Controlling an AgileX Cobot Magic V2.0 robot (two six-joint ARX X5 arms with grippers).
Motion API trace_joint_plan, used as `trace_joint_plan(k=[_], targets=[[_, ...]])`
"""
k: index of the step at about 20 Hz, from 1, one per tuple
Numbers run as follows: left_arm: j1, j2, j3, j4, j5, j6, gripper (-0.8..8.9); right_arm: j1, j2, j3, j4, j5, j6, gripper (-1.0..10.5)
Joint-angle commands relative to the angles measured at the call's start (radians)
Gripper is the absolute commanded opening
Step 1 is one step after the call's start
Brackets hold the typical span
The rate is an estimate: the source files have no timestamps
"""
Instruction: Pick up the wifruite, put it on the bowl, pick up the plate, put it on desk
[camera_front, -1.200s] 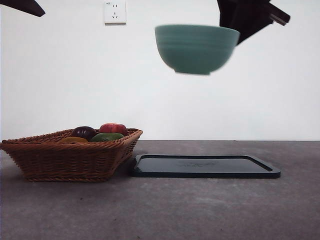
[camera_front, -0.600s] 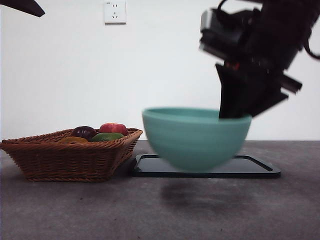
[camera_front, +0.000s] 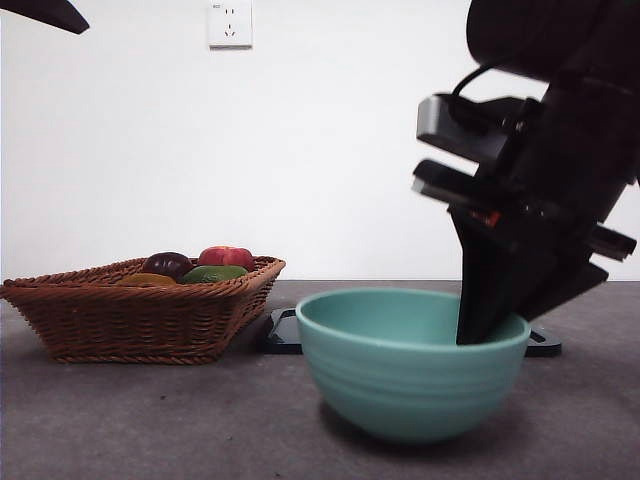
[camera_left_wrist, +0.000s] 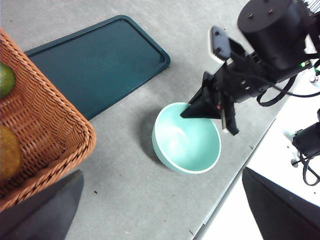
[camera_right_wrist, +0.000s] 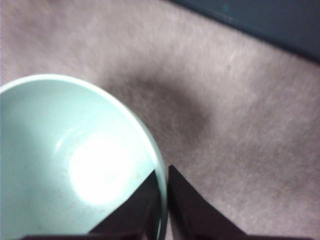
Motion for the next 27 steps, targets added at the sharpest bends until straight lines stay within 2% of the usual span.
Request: trace_joint_plan(k=[1,4,5,7,12,15,17,22,26,27], targets=[[-0.004,0.009,0.016,0.006,0.003,0.008,4.91,0.01,0.038,0.005,0.008,-0.003,0.017,0.1],[-0.004,0.009,0.016,0.007,0.003,0.008,4.91,0.016,0.039,0.005,0.01,0.002,0.017,0.1],[-0.004,0.009,0.016,0.007,0.003,0.008,4.91,0.016,0.037,0.005,0.01,0.006,0.019,0.5],[-0.004,0.009,0.016,0.006,0.003,0.008,4.91,0.016,0.028,0.008,0.011,0.006,0.029,2.2],[-0.004,0.009,0.016,0.007,0.003,0.008,4.91,0.016,-0.06,0.062,-0.009,0.032,0.032,2.3],[-0.004,0.009,0.016,0.008,0.003,0.009,4.91,0.016,-0.146,0.131,-0.084,0.084,0.02,2.3],[-0.004,0.009,0.016,0.008,0.003,0.008,4.91,0.016,-0.211,0.187,-0.142,0.087,-0.005,2.3],[-0.004,0.009,0.016,0.008,0.003,0.008,4.91,0.016,-0.372,0.325,-0.309,0.06,-0.051,2.3],[-0.004,0.009,0.016,0.006,0.003,0.004,4.91,0.016,-0.5,0.352,-0.435,-0.06,-0.055,2.3],[-0.004,0.009,0.016,0.005,0.003,0.004,4.91,0.016,-0.529,0.351,-0.48,-0.063,-0.056,2.3]])
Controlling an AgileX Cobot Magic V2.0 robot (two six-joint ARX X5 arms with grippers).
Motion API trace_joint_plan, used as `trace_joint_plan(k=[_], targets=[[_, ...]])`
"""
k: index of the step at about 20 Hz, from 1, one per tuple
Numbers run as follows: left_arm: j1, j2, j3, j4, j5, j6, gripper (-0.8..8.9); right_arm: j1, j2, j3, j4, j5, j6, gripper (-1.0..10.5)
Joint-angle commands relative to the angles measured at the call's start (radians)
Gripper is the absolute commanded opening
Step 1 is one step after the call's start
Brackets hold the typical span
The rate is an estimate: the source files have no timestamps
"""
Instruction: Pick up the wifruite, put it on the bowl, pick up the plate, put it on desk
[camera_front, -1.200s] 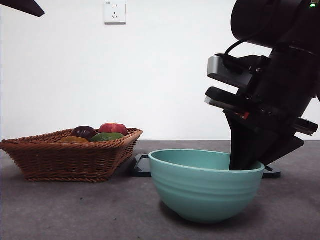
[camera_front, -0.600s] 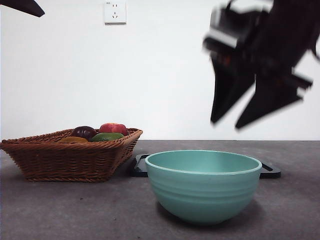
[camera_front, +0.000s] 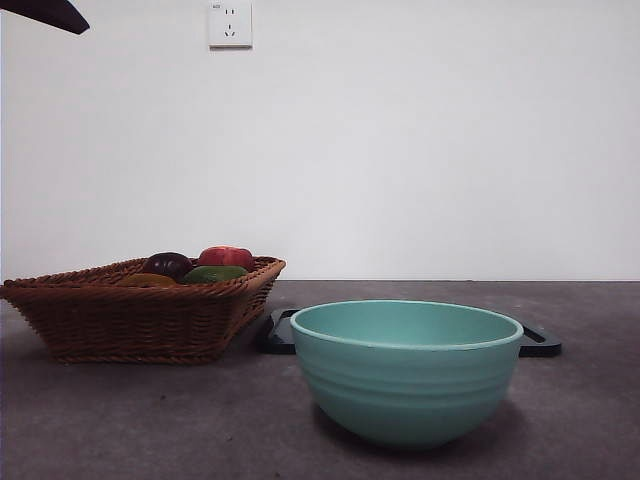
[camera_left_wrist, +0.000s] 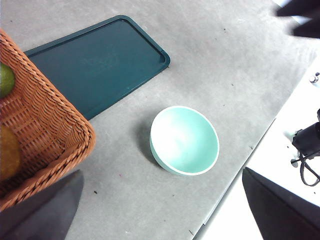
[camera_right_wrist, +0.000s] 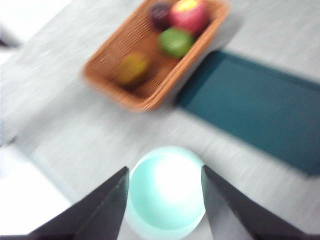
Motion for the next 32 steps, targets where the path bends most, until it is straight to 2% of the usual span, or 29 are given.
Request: trace_joint_plan(k=[1,4,13,14,16,17,32], targets=[[-0.004,0.009,0.016,0.003,0.003,0.004,4.91,0.009,-0.048,0.01,-0.092,-0.001,-0.016,2.3],[-0.004,0.009,0.016,0.0,0.003,0.001,4.91,0.009,-0.095,0.01,-0.167,0.006,-0.023,2.3],[-0.004,0.009,0.016,0.0,0.003,0.001,4.77,0.009,-0.092,0.01,-0.167,0.004,-0.023,2.3],[-0.004,0.009,0.016,0.0,0.003,0.001,3.99,0.009,-0.092,0.01,-0.167,0.004,-0.026,2.0],[-0.004,0.009,0.016,0.001,0.003,0.001,1.12,0.009,-0.092,0.01,-0.167,0.003,-0.03,0.0],[-0.004,0.009,0.016,0.001,0.003,0.001,-0.01,0.009,-0.092,0.01,-0.167,0.003,-0.031,0.1],[-0.004,0.009,0.016,0.002,0.003,0.001,0.18,0.009,-0.092,0.01,-0.126,0.005,-0.03,0.1]])
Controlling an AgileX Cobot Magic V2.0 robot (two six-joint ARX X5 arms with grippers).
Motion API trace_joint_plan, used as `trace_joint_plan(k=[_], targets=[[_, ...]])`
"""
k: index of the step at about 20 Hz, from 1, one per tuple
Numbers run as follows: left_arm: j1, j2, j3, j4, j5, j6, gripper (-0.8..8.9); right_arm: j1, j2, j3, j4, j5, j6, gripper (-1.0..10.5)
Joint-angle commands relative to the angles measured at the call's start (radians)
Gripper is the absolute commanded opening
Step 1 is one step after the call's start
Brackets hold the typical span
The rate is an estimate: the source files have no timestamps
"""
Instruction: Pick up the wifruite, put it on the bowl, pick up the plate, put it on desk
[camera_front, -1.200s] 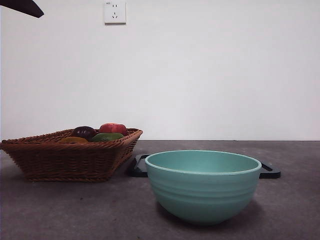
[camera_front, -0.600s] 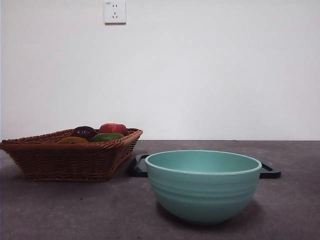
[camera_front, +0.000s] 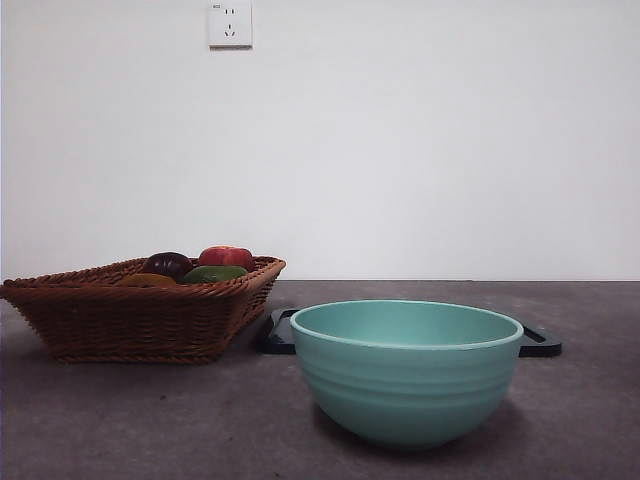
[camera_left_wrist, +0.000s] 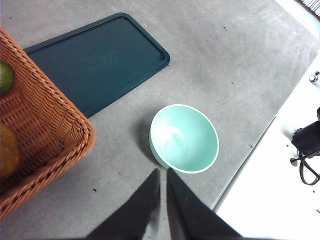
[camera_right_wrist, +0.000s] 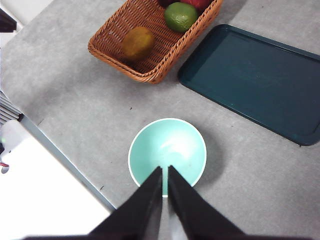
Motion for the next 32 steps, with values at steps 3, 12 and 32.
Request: trace_joint_plan(k=[3,12,32], targets=[[-0.004,0.007,0.016,0.008,0.003,0.003,0.19,0.009,0.007,0.01,0.007,0.001,-0.011,0.1],[0.322,-0.309,-0.274,0.989,-0.288,0.041,0.18,0.009,0.007,0.01,0.007,0.001,-0.011,0.1],[0.444,-0.929,-1.068,0.83,-0.699,-0.076,0.19,0.009,0.007,0.01,0.007,0.001,-0.011,0.1]])
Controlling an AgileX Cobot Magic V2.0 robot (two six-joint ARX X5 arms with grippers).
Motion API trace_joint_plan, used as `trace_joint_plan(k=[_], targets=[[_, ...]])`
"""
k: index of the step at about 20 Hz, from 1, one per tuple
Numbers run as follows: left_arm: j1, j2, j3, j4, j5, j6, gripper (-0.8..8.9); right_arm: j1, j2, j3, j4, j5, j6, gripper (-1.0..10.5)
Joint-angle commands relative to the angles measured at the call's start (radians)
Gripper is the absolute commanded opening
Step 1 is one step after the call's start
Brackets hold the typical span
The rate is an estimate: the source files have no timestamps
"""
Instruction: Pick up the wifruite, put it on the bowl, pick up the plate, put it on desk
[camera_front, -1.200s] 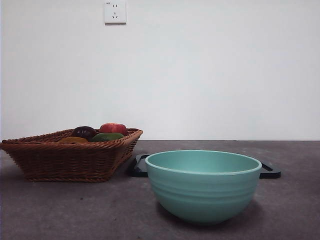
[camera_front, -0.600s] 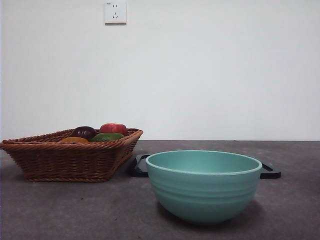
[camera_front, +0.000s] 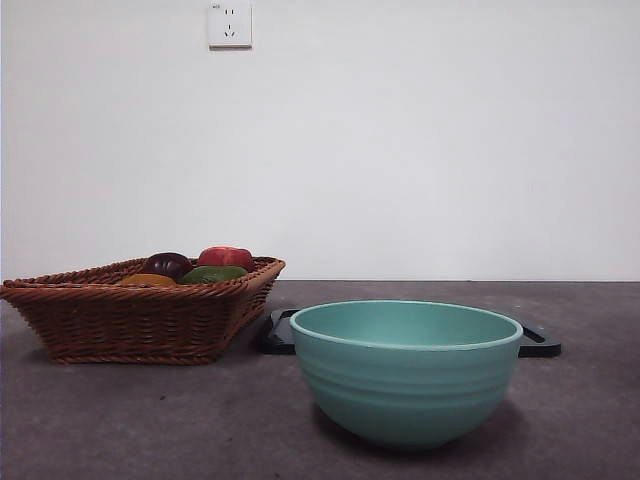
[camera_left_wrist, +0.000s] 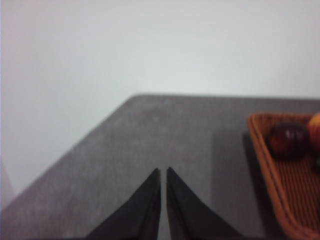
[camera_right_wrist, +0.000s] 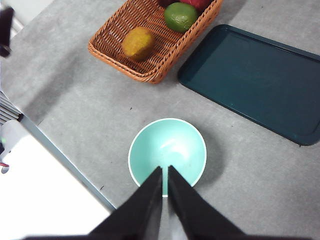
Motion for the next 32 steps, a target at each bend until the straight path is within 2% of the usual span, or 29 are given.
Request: trace_joint_plan(k=[1,4,6,24,25,27,29,32], targets=[[0.003,-0.029,-0.021,-0.077,0.002,-0.017,0.19,0.009,0.007,0.01,0.007,0.001,-0.011,0.1],[0.002,-0.029,-0.021,-0.174,0.002,-0.048,0.19,0.009,0.007,0.01,0.009,0.001,-0.011,0.1],[0.002,-0.029,-0.02,-0.172,0.004,-0.077,0.18,0.009,0.007,0.01,0.011,0.001,-0.011,0.1],[0.002,-0.029,-0.02,-0.172,0.004,-0.076,0.19,0.003,-0.037,0.01,0.01,0.002,-0.016,0.1],[0.002,-0.029,-0.02,-0.172,0.004,-0.077,0.19,-0.023,-0.057,0.01,0.024,0.014,-0.066,0.1],[0.002,-0.029,-0.02,-0.172,0.004,-0.076,0.19,-0.113,-0.113,0.001,0.112,0.046,-0.108,0.1],[0.002,-0.029,-0.02,-0.172,0.004,-0.076,0.19,-0.256,-0.196,-0.061,0.311,0.067,-0.141,0.1],[0.002,-0.029,-0.02,-0.172,0.004,-0.076,0.19,-0.452,-0.33,-0.256,0.638,0.084,-0.146,0.1]])
